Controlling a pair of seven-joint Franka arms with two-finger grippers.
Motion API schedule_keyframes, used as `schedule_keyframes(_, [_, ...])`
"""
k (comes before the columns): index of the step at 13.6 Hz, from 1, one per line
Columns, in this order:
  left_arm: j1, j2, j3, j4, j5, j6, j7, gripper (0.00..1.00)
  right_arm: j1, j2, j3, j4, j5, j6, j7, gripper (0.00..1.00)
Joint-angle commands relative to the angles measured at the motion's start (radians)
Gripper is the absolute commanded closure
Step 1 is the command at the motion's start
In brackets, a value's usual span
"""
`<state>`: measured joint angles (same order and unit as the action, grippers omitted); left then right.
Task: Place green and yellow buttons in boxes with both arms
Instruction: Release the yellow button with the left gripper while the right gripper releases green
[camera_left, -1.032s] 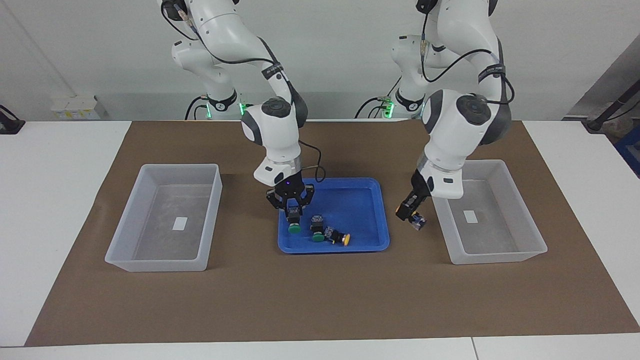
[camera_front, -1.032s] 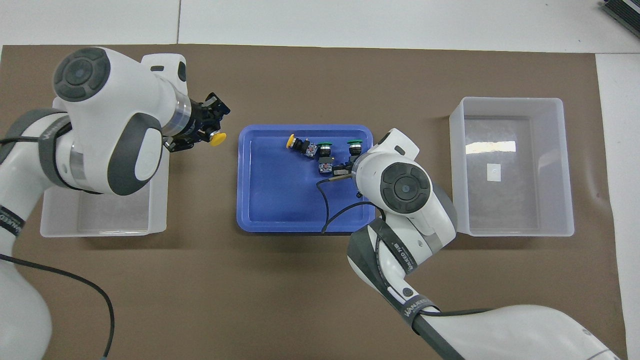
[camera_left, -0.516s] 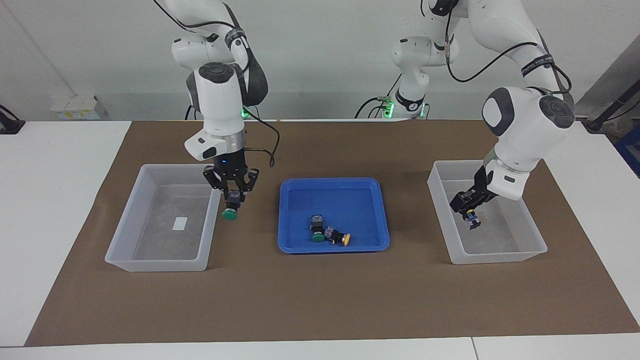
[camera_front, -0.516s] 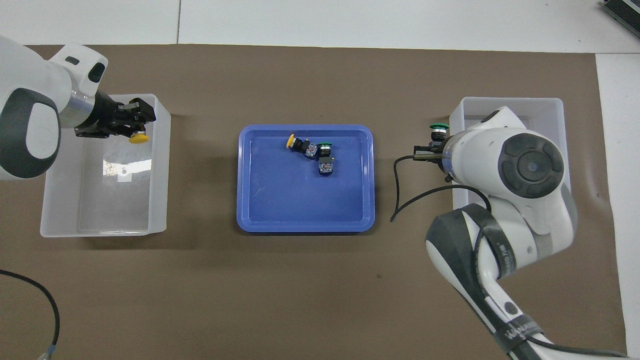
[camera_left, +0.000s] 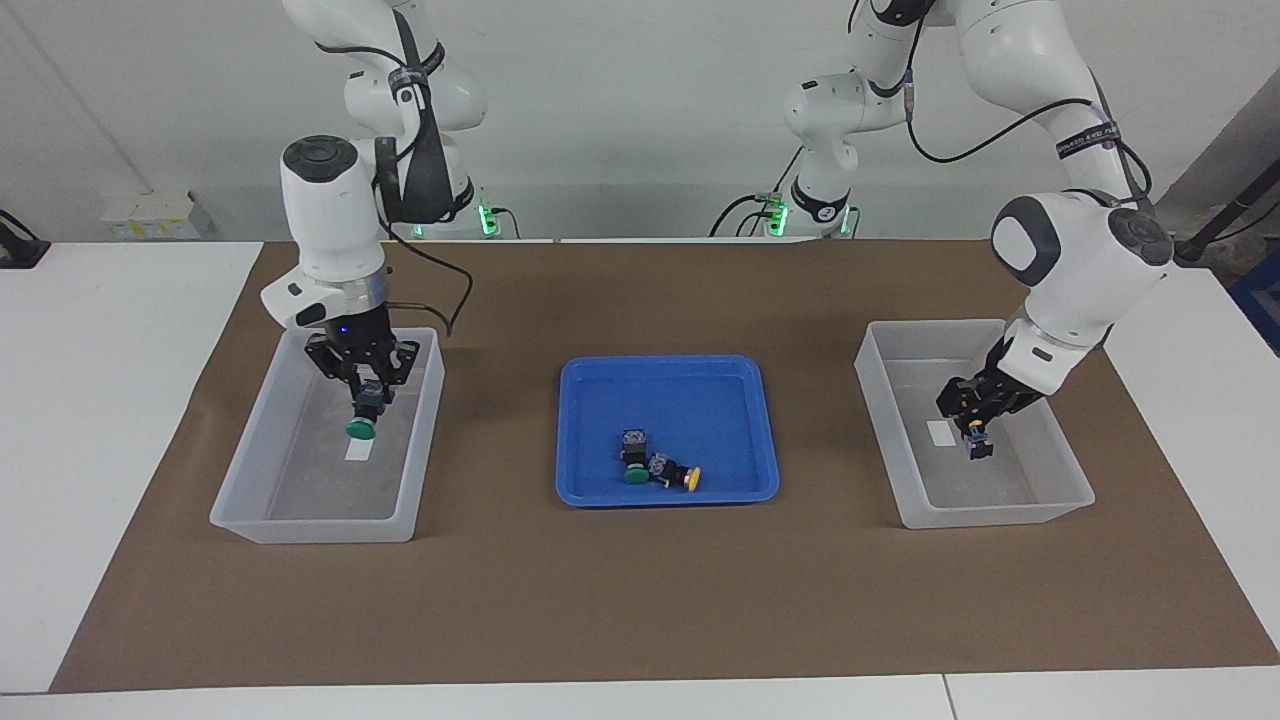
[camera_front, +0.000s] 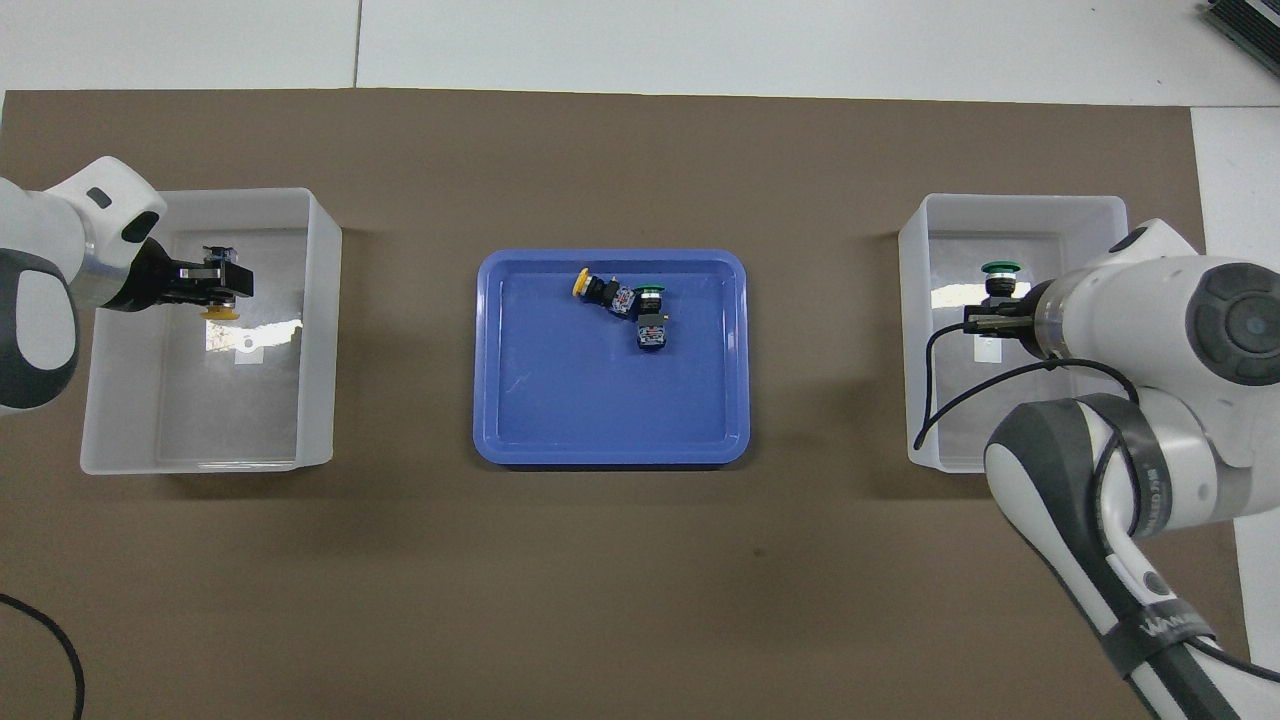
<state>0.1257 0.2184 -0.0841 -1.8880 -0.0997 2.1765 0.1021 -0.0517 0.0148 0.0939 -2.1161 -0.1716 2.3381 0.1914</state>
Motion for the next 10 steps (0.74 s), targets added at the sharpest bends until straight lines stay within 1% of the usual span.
schedule_keyframes(1, [0.000, -0.062, -0.006, -0.069, 0.012, 0.022, 0.011, 0.38, -0.084, 0.066, 0.012, -0.010, 0.075, 0.116, -0.130, 1.00])
schedule_keyframes(2, [-0.004, -0.062, -0.005, -0.063, 0.012, 0.020, 0.010, 0.22, -0.111, 0.106, 0.012, -0.007, 0.076, 0.162, -0.179, 1.00])
schedule_keyframes(3, [-0.005, -0.062, -0.005, -0.051, 0.012, 0.020, 0.010, 0.14, -0.131, 0.129, 0.012, -0.007, 0.076, 0.187, -0.210, 1.00])
schedule_keyframes(4, [-0.008, -0.062, -0.005, -0.034, 0.014, 0.011, 0.010, 0.09, -0.145, 0.152, 0.012, -0.002, 0.076, 0.205, -0.237, 1.00])
schedule_keyframes(5, [-0.009, -0.059, -0.005, -0.008, 0.014, -0.004, 0.008, 0.08, -0.146, 0.175, 0.012, 0.014, 0.076, 0.225, -0.269, 1.00])
schedule_keyframes(6, [-0.012, -0.054, -0.005, 0.021, 0.014, -0.030, 0.001, 0.09, -0.148, 0.201, 0.012, 0.040, 0.076, 0.225, -0.292, 1.00])
schedule_keyframes(7, [-0.024, -0.050, -0.006, 0.050, 0.014, -0.055, -0.039, 0.13, -0.148, 0.226, 0.012, 0.056, 0.076, 0.228, -0.302, 1.00])
schedule_keyframes(8, [-0.055, -0.047, -0.005, 0.072, 0.015, -0.073, -0.103, 0.19, -0.148, 0.246, 0.012, 0.073, 0.076, 0.228, -0.303, 1.00])
schedule_keyframes(9, [-0.073, -0.047, -0.006, 0.088, 0.044, -0.084, -0.149, 0.19, -0.148, 0.269, 0.012, 0.090, 0.075, 0.234, -0.309, 1.00])
schedule_keyframes(10, [-0.099, -0.045, -0.008, 0.098, 0.087, -0.099, -0.212, 0.19, -0.148, 0.292, 0.012, 0.100, 0.075, 0.265, -0.326, 1.00])
